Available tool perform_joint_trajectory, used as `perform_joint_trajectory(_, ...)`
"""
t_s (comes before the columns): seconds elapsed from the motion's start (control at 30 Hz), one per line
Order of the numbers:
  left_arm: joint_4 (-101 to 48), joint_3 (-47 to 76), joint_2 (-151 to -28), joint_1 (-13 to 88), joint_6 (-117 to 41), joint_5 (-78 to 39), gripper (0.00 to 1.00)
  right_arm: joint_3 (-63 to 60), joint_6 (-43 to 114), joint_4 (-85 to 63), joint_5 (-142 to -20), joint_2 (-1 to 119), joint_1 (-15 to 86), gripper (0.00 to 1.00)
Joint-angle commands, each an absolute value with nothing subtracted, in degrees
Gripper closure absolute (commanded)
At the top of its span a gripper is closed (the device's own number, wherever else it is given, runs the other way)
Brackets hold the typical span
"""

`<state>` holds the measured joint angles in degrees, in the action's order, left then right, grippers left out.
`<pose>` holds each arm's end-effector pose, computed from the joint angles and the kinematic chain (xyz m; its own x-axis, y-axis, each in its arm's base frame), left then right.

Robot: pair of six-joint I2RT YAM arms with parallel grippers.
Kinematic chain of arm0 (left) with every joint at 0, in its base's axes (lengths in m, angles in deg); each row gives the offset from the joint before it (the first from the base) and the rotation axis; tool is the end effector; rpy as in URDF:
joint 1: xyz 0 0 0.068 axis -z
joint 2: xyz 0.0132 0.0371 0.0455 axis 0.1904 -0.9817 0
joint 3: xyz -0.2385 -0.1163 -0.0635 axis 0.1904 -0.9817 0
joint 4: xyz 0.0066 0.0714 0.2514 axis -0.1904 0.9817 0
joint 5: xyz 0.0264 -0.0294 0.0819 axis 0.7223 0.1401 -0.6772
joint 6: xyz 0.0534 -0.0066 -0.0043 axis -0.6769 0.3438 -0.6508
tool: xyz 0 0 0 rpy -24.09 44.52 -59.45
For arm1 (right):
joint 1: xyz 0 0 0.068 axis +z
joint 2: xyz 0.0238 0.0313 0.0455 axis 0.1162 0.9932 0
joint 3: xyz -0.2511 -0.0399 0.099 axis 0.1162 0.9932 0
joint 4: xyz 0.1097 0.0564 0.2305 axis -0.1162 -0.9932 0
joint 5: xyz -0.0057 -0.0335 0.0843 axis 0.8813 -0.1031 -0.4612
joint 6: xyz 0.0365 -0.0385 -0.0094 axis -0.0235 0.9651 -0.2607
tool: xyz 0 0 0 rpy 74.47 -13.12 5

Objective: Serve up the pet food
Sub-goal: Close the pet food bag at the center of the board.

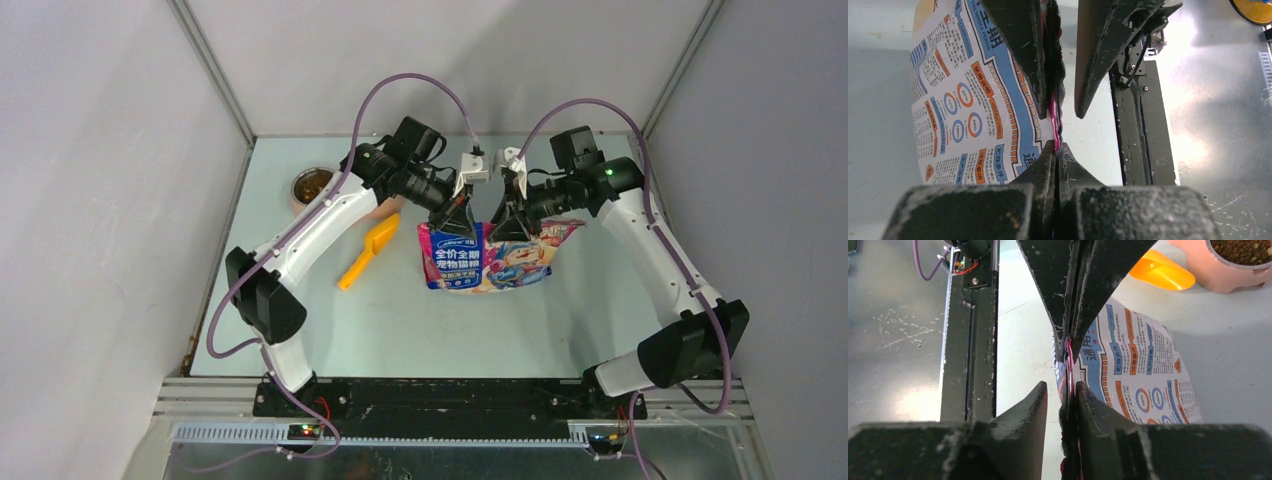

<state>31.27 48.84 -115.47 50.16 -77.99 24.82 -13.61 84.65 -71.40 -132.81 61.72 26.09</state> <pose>0.2708 -0.2572 0.3796 -0.1547 0.5007 -0.8517 0.9669 -0.1004 -0.2346 0.2550 0.1224 0.3766 -0.1696 -0.4191 -0.8919 -0.9851 0.0447 0.1663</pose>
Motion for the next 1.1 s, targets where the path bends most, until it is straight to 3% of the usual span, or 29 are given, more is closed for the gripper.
perform_joint_trajectory(0.0, 31.11, 49.11, -111.81, 50.24, -78.23, 28.39, 1.00, -14.20, 86.28, -76.02, -132.10, 60.61, 25.75, 0.69)
perform_joint_trajectory(0.1, 30.96, 49.11, -111.82, 50.24, -78.19, 28.41, 1.00, -11.42, 85.77, -73.02, -130.14, 58.59, 25.74, 0.71)
perform_joint_trajectory(0.17, 30.94, 49.17, -111.94, 50.25, -78.11, 28.46, 1.00, -11.05, 85.42, -72.17, -130.10, 58.18, 25.60, 0.86)
perform_joint_trajectory(0.2, 30.95, 49.23, -112.03, 50.21, -78.08, 28.43, 1.00, -11.13, 84.82, -71.72, -130.33, 58.14, 25.38, 0.98)
perform_joint_trajectory(0.43, 31.70, 49.29, -111.66, 50.16, -78.83, 28.22, 1.00, -12.23, 82.64, -70.53, -134.98, 57.56, 22.98, 1.00)
perform_joint_trajectory(0.47, 31.82, 49.29, -111.52, 50.13, -78.97, 28.20, 1.00, -13.26, 82.78, -71.64, -135.10, 58.10, 22.78, 0.96)
perform_joint_trajectory(0.5, 32.15, 49.28, -111.45, 50.06, -79.26, 28.15, 1.00, -13.95, 84.33, -72.89, -135.37, 58.46, 22.39, 0.83)
perform_joint_trajectory(0.57, 32.38, 49.12, -111.25, 49.93, -79.44, 28.03, 1.00, -15.51, 86.90, -77.93, -134.51, 59.67, 22.11, 0.71)
perform_joint_trajectory(0.63, 32.38, 49.04, -110.92, 49.79, -79.49, 28.11, 1.00, -14.94, 88.31, -78.46, -132.35, 58.99, 21.98, 0.65)
perform_joint_trajectory(0.73, 32.45, 48.71, -110.70, 49.45, -79.65, 28.32, 1.00, -10.83, 88.73, -75.90, -128.95, 56.50, 21.88, 0.64)
perform_joint_trajectory(0.8, 32.28, 48.40, -110.67, 49.37, -79.79, 28.48, 1.00, -8.57, 88.35, -73.55, -127.90, 54.63, 21.72, 0.69)
perform_joint_trajectory(0.9, 32.05, 48.31, -110.75, 49.38, -79.68, 28.57, 1.00, -7.93, 86.54, -71.35, -128.20, 54.02, 21.01, 0.98)
perform_joint_trajectory(1.07, 32.30, 48.02, -110.46, 49.34, -79.82, 28.50, 1.00, -8.77, 85.36, -70.86, -132.84, 53.85, 18.80, 1.00)
